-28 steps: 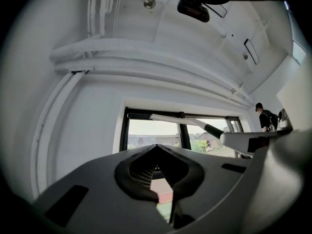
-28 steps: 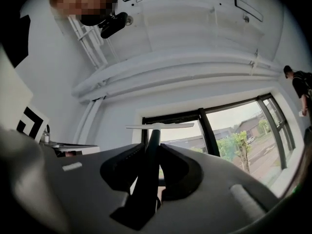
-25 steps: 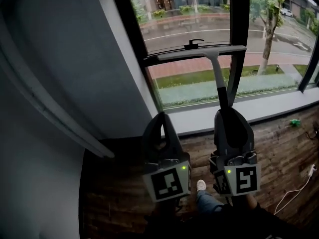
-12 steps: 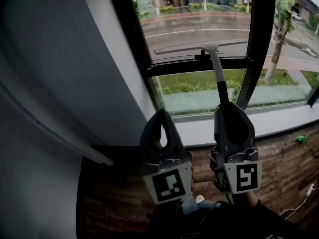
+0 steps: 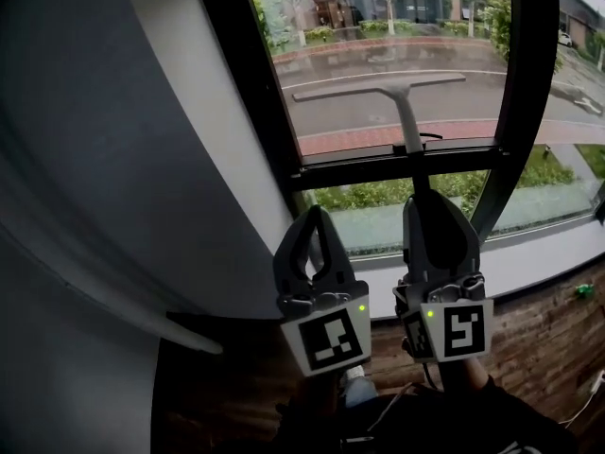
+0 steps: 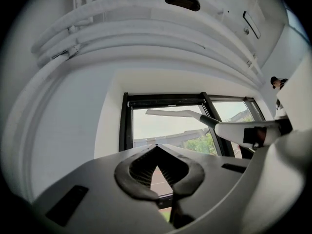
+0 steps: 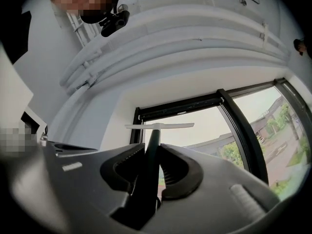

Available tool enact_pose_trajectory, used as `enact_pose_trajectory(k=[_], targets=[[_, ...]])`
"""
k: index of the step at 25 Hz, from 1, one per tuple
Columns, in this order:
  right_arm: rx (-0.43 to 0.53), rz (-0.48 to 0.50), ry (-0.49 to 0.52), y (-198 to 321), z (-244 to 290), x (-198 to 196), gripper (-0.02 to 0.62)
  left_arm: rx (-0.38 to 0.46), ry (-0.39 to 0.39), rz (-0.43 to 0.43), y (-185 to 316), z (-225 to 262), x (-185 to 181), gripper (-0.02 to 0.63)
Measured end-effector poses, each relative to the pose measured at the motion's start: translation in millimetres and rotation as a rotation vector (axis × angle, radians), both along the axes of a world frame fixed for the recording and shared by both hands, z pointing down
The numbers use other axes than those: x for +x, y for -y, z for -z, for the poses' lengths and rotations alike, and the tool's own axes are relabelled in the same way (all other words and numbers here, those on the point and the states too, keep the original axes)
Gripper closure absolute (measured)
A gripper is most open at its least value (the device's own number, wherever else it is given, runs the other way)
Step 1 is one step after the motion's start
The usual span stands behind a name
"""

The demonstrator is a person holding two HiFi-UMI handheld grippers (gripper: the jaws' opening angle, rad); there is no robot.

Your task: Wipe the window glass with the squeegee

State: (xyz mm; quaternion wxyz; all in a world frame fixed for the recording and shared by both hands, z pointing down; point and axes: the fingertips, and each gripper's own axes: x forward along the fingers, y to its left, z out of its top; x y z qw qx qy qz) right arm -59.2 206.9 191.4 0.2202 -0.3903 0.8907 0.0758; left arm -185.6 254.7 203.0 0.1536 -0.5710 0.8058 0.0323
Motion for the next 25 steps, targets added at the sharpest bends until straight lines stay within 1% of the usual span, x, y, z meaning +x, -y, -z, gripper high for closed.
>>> enact_pose_trajectory(k=[3,7,10,12,14,15,17,18,21,23,25], targets=[[0.006,-0.011,0.016,33,6,-33,0.5,0.011,0.029,-0.018,32,8,-30,0.606],[0.016,-0.024,0.014,71,6,-74,0.5,0.023,0.026,-0.054,72,10,-66,0.606],[0.027,-0.034,0.002,93,8,-94,0.5,0.034,0.037,-0.071,95,13,-82,0.606],[0.036,-0.036,-0.007,109,11,-107,0.5,0.043,0.03,-0.076,111,15,-91,0.606],[0.034,-0.046,-0.011,126,12,-117,0.5,0.055,0.017,-0.098,130,16,-96,0.606],[0.034,-0.055,-0.016,136,11,-121,0.5,0.052,0.027,-0.103,140,15,-98,0.606],[0.045,-0.066,-0.033,158,11,-131,0.5,0.045,0.073,-0.079,163,17,-106,0.606],[0.056,-0.063,-0.037,171,12,-136,0.5,0.056,0.089,-0.058,173,21,-111,0.606],[0.101,-0.044,-0.032,203,18,-145,0.5,0.116,0.076,-0.035,199,28,-118,0.606],[0.132,-0.04,-0.035,220,24,-153,0.5,0.104,0.085,-0.001,212,26,-125,0.606],[0.158,-0.046,-0.043,242,44,-168,0.5,0.082,0.095,0.048,230,33,-140,0.606]])
